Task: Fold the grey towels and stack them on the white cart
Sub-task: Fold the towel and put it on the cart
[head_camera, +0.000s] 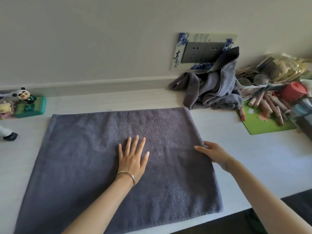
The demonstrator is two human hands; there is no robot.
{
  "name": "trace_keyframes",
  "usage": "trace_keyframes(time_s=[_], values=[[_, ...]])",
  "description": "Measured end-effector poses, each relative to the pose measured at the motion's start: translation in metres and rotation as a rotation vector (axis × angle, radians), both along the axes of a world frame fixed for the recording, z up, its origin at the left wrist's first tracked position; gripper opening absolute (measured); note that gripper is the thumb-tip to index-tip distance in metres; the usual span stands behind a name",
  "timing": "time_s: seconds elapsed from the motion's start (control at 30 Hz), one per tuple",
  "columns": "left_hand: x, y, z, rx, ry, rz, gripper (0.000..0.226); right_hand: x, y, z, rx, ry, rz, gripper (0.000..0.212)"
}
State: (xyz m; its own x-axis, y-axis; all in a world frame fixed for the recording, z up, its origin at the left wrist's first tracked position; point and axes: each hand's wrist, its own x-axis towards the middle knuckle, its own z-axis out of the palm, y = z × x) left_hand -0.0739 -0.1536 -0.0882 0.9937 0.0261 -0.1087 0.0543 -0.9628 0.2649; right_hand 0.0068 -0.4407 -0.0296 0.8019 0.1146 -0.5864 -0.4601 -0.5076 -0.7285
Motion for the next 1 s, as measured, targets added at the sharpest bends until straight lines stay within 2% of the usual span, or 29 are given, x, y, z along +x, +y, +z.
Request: trace_keyframes(time_s=[0.1,0.17,0.3,0.4,0.5,0.57,0.63,0.7,0.77,0.83,0.9,1.0], values=[[-0.015,0.015,0.005,-0.064,-0.069,0.074,0.083,0.001,0.017,0.032,0.100,0.028,0.099,0.032],[-0.024,0.029,0.006,-0.071,-0.067,0.166,0.083,0.001,0.032,0.053,0.216,0.031,0.144,0.034],[-0.054,0.074,0.010,0.024,0.040,0.342,0.059,-0.008,0.092,0.083,0.463,0.016,0.234,0.042],[-0.076,0.105,0.005,0.034,0.145,0.326,0.053,-0.014,0.152,0.083,0.544,0.004,0.285,0.050],[-0.093,0.125,0.007,-0.125,0.054,0.354,0.066,-0.021,0.217,0.072,0.549,0.009,0.387,0.047],[-0.102,0.134,0.011,-0.291,-0.068,0.474,0.051,-0.029,0.258,0.060,0.531,0.030,0.438,0.052],[-0.114,0.143,0.013,-0.501,-0.206,0.566,0.046,-0.039,0.292,0.044,0.458,0.039,0.482,0.055],[-0.125,0.151,0.016,-0.711,-0.328,0.640,0.052,-0.048,0.315,0.027,0.333,0.044,0.547,0.053],[-0.133,0.161,0.015,-0.774,-0.341,0.708,0.065,-0.047,0.328,0.008,0.153,-0.075,0.689,0.044],[-0.134,0.165,0.016,-0.767,-0.269,0.710,0.077,-0.032,0.324,-0.007,-0.096,-0.388,0.774,0.036],[-0.133,0.165,0.017,-0.632,-0.168,0.664,0.082,-0.014,0.311,-0.017,-0.252,-0.632,0.817,0.033],[-0.126,0.162,0.023,-0.411,0.033,0.602,0.069,-0.002,0.284,-0.028,-0.384,-0.670,0.919,0.037]])
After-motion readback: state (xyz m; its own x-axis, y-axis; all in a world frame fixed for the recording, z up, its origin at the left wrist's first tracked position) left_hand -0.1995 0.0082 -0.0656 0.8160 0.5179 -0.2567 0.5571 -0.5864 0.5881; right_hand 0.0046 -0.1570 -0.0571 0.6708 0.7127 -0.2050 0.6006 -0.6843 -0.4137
